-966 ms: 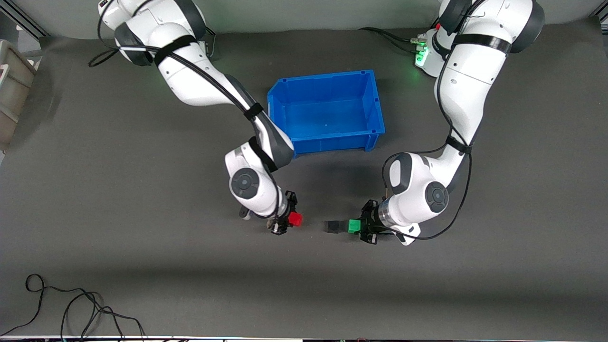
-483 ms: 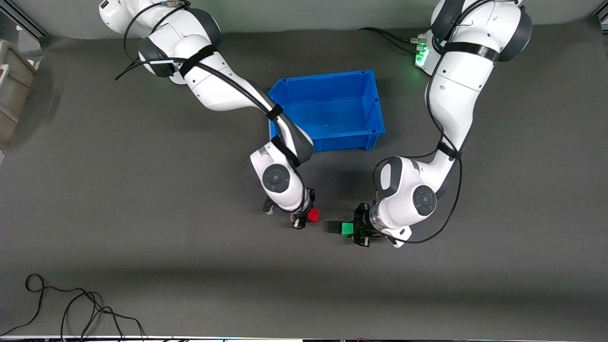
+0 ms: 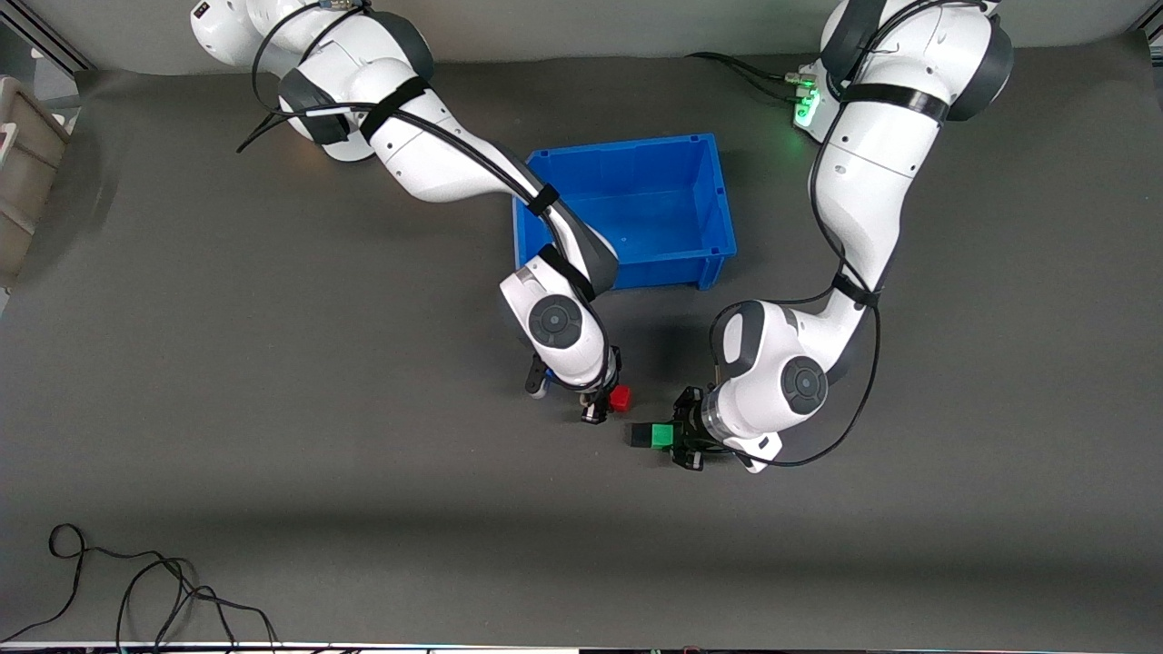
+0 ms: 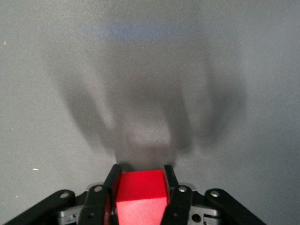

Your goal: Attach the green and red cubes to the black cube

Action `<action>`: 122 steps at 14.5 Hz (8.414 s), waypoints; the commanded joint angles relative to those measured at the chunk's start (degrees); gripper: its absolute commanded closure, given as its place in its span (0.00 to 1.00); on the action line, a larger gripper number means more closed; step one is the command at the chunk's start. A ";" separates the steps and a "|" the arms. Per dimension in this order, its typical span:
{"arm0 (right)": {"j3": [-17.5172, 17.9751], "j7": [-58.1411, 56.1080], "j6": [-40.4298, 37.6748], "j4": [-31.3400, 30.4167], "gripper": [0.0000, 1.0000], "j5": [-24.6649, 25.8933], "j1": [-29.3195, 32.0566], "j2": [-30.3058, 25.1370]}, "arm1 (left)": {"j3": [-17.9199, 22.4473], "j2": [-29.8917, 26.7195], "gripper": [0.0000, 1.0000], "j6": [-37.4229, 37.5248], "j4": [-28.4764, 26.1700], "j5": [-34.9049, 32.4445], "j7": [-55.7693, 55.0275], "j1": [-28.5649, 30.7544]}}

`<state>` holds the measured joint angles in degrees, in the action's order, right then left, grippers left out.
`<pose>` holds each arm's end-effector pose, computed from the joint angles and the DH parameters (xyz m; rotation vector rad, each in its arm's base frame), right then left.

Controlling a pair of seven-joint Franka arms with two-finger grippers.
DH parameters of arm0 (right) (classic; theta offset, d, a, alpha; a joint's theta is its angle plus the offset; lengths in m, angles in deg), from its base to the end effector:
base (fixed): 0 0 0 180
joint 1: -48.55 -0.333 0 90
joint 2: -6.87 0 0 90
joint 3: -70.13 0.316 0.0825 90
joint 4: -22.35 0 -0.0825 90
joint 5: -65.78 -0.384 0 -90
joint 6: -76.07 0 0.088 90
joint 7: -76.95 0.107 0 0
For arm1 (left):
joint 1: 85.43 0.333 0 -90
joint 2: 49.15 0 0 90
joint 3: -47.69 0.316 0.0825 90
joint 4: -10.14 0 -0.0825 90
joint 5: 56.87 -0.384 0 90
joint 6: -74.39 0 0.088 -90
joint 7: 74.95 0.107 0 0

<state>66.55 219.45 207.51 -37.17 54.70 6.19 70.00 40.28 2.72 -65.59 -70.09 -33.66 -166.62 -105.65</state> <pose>0.6021 0.5125 0.1732 -1.7495 2.4171 0.1546 0.6669 -0.3264 0.1770 2.0860 1.8853 -0.3686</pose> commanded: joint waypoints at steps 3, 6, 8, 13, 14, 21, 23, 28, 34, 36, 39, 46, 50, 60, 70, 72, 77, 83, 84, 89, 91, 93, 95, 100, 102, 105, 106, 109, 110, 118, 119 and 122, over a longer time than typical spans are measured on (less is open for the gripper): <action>-1.34 1.46 1.27 2.30 1.00 1.15 1.49 1.04 | 0.99 -1.77 1.00 5.42 0.17 -2.03 -1.66 -0.17; -1.43 1.20 2.15 2.30 1.00 1.15 1.67 1.12 | 0.90 -1.95 1.00 5.42 -0.10 -1.95 -1.75 -0.78; -1.43 1.20 2.15 2.30 1.00 2.19 1.67 1.74 | 0.73 -2.30 1.00 5.16 0.08 -1.95 -2.01 -1.14; -1.43 1.29 2.42 2.30 1.00 2.64 0.97 2.53 | 0.55 -2.74 1.00 4.37 0.60 -1.68 -3.86 -1.75; -1.43 1.37 2.42 2.30 1.00 2.64 0.88 2.53 | 0.55 -2.74 1.00 4.10 0.60 -1.68 -3.95 -1.93; -1.35 1.37 2.33 2.38 1.00 3.52 0.27 2.44 | 0.55 -2.22 1.00 3.92 0.52 -1.60 -4.12 -3.42; -1.43 1.29 2.33 2.30 1.00 3.52 0.35 2.18 | 0.64 -2.04 1.00 3.58 0.43 -1.77 -4.12 -3.51; -1.43 1.11 2.33 2.39 1.00 3.52 0.79 2.00 | 0.99 -1.69 1.00 1.64 -0.10 -2.65 -4.12 -3.95; -1.35 1.20 2.33 2.30 1.00 4.66 0.79 2.27 | 1.08 -1.34 1.00 1.46 -0.10 -3.79 -4.30 -4.56; -1.35 1.29 2.33 2.30 1.00 4.66 0.70 2.35 | 1.08 -1.16 1.00 1.46 -0.10 -3.79 -5.26 -4.65; -1.35 1.20 2.33 2.30 1.00 4.66 0.70 2.27 | 1.08 -1.16 0.90 1.46 -0.01 -3.79 -5.26 -4.56; -1.26 -4.76 2.50 2.39 0.00 4.66 0.36 2.18 | 1.08 -2.21 0.00 2.60 0.43 -3.79 -5.35 -2.81; -1.08 -5.74 2.33 2.39 0.00 4.57 0.88 0.87 | 1.08 -4.84 0.00 8.21 0.43 -3.97 -5.00 2.27; -0.38 -39.54 -29.53 1.59 0.00 3.17 7.20 -20.12 | 1.08 -18.89 0.00 33.68 -2.64 -8.71 23.06 24.76; -1.96 -91.20 -60.40 -5.88 0.01 -2.72 28.81 -46.06 | 1.07 -39.11 0.00 56.73 -2.38 -19.08 73.09 34.11; -4.93 -103.85 -63.49 -5.96 0.01 -2.37 31.98 -47.65 | 1.08 -42.28 0.00 58.41 -2.56 -19.87 81.53 34.81; -17.50 -133.77 -62.20 -7.80 0.01 -0.10 32.00 -48.27 | 1.42 -49.14 0.00 56.57 -5.55 -21.71 87.55 30.52; -17.78 -139.52 -46.82 -17.99 0.01 3.52 31.64 -50.63 | 8.63 -52.05 0.00 55.96 -6.52 -24.09 92.47 18.91; -17.69 -139.52 -46.28 -19.48 0.01 3.69 31.56 -51.43 | 8.55 -51.96 0.00 55.69 -6.69 -24.36 92.47 18.64; -17.52 -139.34 -45.66 -20.03 0.01 7.37 28.75 -51.70 | 8.11 -51.70 0.00 54.46 -7.30 -24.71 97.21 18.02; -17.52 -139.34 -45.22 -20.11 0.01 8.09 27.52 -51.70 | 8.11 -51.70 0.00 54.81 -7.39 -24.80 97.48 18.02; -17.61 -139.34 -44.78 -20.38 0.01 8.09 27.69 -51.79 | 8.19 -51.70 0.00 54.99 -7.22 -24.71 97.39 18.37; -17.34 -139.34 -43.56 -22.21 0.01 8.09 28.21 -53.09 | 8.20 -51.70 0.00 55.25 -7.13 -24.71 97.39 18.55; -5.41 -135.24 -40.12 -27.94 0.01 8.00 39.27 -58.20 | 8.20 -51.08 0.00 55.78 -6.87 -24.89 97.57 18.55; 1.16 -127.42 -40.12 -27.85 0.01 8.18 43.04 -58.55 | 8.20 -51.08 0.00 55.78 -6.95 -24.89 97.66 18.73; 4.46 -127.39 -39.34 -29.16 0.01 9.58 45.79 -59.17 | 8.28 -51.00 0.00 55.52 -6.95 -24.89 97.66 18.81; 4.46 -127.39 -38.90 -30.30 0.01 9.67 45.53 -59.86 | 8.28 -50.91 0.00 55.52 -6.95 -24.89 97.66 18.73; 4.19 -127.39 -32.41 -38.63 0.01 9.76 43.95 -63.99 | 8.28 -50.91 0.00 55.43 -6.95 -24.80 97.57 18.73; 3.67 -127.56 -31.60 -39.36 0.01 9.67 42.99 -64.18 | 8.28 -50.91 0.00 55.43 -6.95 -24.89 97.57 18.73; -1.79 -135.03 -36.42 -31.56 0.05 12.57 40.26 -61.11 | 8.28 -51.00 0.00 55.25 -6.78 -24.80 97.48 18.73; -1.78 -135.03 -36.87 -30.84 0.05 12.57 40.17 -60.58 | 8.20 -51.00 0.00 55.34 -6.78 -24.80 97.48 18.73; -1.87 -135.38 -37.13 -31.28 0.03 12.48 39.82 -60.14 | 8.28 -51.00 0.00 55.17 -6.78 -24.80 97.39 18.73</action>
<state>64.88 85.19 171.51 -69.92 65.88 46.58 8.52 48.17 -47.58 -10.12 -76.44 -57.83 -70.06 -86.56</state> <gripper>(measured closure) 0.040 0.000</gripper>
